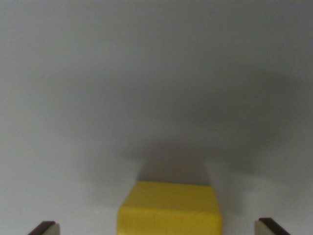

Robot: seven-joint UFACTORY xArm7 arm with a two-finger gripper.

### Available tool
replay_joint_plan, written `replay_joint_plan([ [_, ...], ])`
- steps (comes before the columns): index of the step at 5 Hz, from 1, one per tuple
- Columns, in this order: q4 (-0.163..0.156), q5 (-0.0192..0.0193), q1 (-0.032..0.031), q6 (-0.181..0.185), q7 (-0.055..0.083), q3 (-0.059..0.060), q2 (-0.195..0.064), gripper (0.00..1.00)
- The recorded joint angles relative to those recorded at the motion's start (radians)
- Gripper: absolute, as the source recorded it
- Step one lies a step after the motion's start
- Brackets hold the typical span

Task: Pick yellow cube

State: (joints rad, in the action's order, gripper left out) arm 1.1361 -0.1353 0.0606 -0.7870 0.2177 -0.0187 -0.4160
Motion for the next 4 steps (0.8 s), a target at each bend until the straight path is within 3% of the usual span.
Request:
replay_joint_plan([
  [1,-0.012,-0.0026,0.0013,0.02,0.005,0.0,-0.012,0.0],
  [4,-0.021,-0.0044,0.0023,0.034,0.009,0.001,-0.021,0.0],
])
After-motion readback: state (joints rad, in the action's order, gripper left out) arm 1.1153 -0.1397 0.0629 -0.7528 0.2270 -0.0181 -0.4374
